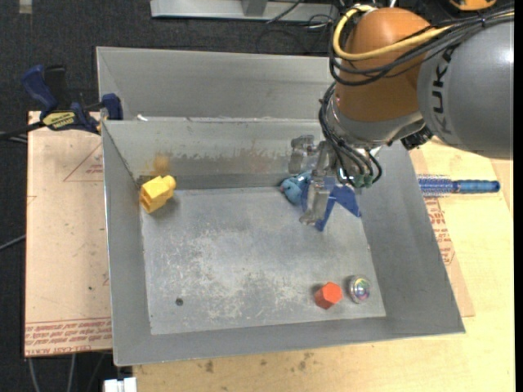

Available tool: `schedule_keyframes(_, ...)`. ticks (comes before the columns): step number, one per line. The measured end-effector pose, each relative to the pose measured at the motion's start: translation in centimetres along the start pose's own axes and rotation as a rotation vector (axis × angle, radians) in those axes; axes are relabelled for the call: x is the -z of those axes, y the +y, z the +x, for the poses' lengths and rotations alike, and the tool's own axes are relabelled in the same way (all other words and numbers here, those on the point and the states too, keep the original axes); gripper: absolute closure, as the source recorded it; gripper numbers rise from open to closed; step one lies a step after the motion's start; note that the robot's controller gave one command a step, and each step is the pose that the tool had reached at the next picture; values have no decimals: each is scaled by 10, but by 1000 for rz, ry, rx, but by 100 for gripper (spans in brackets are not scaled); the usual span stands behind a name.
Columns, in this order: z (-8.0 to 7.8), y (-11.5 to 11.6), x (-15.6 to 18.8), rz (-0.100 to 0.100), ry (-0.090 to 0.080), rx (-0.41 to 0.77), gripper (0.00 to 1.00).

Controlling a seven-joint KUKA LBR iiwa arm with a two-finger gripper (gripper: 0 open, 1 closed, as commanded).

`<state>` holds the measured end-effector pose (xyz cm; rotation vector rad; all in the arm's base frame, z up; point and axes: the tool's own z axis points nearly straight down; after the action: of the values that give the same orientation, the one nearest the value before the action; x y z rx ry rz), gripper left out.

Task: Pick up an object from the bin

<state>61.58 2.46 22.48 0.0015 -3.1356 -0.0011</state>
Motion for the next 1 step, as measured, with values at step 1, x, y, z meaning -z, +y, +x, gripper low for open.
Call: schedule_keyframes(1, -5, -79, -157, 0, -4, -449, 0)
